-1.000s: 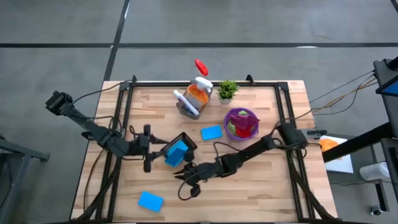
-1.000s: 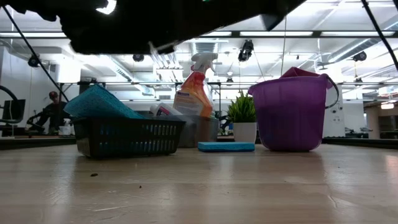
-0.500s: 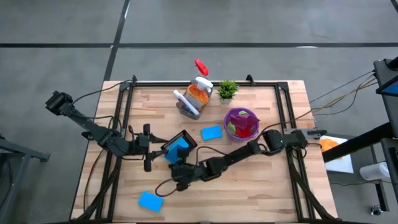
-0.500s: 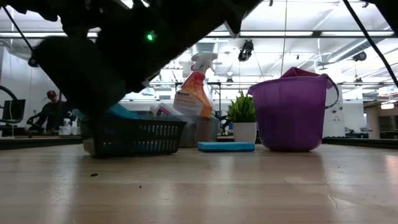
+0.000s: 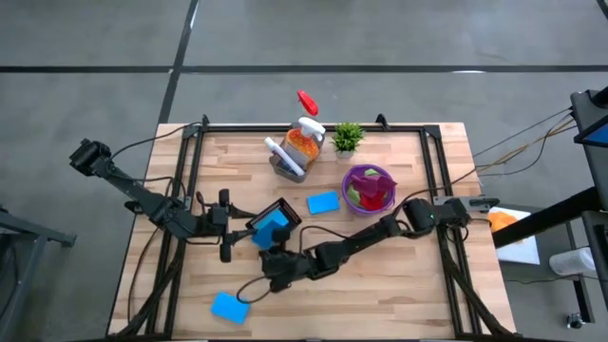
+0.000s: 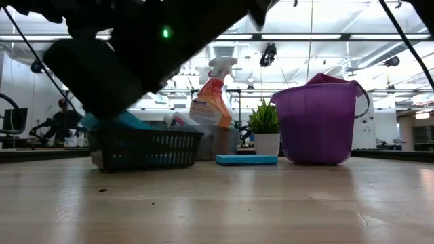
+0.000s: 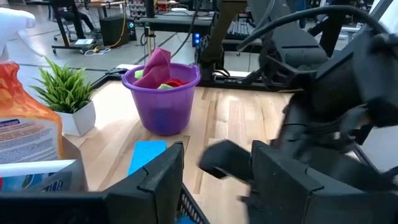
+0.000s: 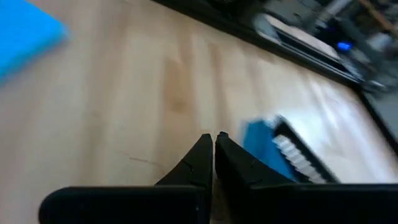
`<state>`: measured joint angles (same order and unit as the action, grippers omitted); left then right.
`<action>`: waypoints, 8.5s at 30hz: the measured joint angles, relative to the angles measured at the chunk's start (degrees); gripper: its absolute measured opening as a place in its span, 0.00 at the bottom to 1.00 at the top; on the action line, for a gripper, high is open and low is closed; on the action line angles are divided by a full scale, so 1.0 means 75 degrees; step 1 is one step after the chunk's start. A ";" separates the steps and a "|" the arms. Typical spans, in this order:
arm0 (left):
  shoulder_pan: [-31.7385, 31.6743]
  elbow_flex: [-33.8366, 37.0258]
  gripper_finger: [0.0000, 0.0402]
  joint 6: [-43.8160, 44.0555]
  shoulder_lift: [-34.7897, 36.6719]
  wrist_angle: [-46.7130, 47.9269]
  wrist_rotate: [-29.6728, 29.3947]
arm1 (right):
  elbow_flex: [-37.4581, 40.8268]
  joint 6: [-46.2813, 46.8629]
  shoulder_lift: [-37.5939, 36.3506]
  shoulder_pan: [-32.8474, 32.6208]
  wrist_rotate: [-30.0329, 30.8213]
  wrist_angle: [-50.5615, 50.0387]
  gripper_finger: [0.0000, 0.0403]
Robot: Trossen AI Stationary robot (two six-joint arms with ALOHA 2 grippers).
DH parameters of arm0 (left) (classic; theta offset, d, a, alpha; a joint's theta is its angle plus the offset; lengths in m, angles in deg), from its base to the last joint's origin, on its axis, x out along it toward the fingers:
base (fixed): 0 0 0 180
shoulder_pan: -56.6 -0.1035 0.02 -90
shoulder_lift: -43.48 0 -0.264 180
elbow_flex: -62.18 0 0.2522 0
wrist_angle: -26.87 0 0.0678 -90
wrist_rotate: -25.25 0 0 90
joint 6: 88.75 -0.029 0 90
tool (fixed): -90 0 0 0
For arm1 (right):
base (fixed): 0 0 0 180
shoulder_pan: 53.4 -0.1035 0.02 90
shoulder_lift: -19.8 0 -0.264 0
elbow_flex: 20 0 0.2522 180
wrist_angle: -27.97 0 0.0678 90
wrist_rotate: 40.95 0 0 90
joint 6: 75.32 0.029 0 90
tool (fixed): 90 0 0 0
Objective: Pick & Place Kitchen Items
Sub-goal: Put the blue sponge into the black basket
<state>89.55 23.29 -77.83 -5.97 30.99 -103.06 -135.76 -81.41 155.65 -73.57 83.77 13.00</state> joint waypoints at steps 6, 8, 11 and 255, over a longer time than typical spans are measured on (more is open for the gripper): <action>0.0000 -0.0003 0.48 0.0003 0.0000 -0.0002 0.0025 | 0.0003 0.0569 -0.0006 0.0280 0.0341 -0.0886 0.04; 0.0000 -0.0003 0.48 0.0003 0.0000 0.0001 0.0025 | 0.0015 0.0849 -0.0003 0.0383 0.0425 -0.1192 0.04; 0.0000 -0.0003 0.48 0.0003 0.0000 0.0001 0.0025 | 0.0016 0.0839 -0.0009 0.0426 0.0532 -0.1133 0.04; -0.3116 -0.6854 0.00 0.0576 -0.9130 0.3177 0.5346 | 0.6875 -0.2789 -0.5418 -0.3704 0.2450 0.5915 0.75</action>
<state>66.19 -28.12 -73.51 -74.45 54.82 -62.97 -84.20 -102.33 115.02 -101.34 102.15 57.37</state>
